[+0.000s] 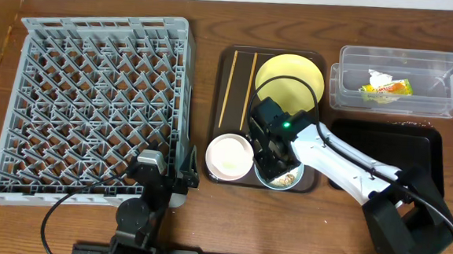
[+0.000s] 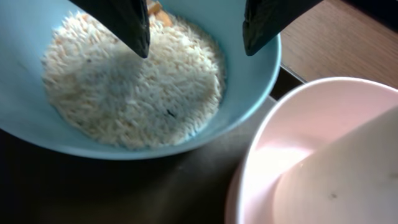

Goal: Sort waste into correct bins and load items into the dishwasher
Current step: 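Grasp the rim of the blue bowl with the right gripper, then lift the blue bowl and tip the rice onto the black tray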

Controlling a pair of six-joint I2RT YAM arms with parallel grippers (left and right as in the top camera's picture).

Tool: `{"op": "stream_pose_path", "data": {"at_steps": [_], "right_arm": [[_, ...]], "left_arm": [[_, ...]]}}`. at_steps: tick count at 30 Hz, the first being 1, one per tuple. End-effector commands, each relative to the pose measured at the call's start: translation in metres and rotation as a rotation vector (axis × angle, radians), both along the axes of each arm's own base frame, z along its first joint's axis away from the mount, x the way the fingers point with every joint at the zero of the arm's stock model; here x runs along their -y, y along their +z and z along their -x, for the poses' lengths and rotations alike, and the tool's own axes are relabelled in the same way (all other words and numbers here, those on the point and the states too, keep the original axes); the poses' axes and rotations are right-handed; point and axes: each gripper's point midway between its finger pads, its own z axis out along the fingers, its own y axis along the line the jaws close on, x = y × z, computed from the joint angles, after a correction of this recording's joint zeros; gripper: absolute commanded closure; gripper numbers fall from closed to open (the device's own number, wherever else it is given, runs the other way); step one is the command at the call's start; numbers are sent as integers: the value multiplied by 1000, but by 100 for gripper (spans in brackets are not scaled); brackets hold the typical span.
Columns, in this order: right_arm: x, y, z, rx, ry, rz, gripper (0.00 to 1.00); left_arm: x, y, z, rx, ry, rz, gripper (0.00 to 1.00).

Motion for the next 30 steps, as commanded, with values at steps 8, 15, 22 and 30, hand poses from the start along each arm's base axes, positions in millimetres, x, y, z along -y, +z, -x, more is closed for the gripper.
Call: {"op": "stream_pose_path", "data": {"at_steps": [8,15,22,30], "right_arm": [[-11,55,-4,60,30,-86,57],[-17,38,33,-9,120,-56,57],[13,-7,30,126,18,139,55],[38,-13,3,197,-96,192,84]], "left_arm": [[0,-16,1,-47,1,-12,5],[0,-16,1,-47,1,-12,5],[0,-16,1,-47,1,-12,5],[0,-16,1,-47,1,-12,5]]}}
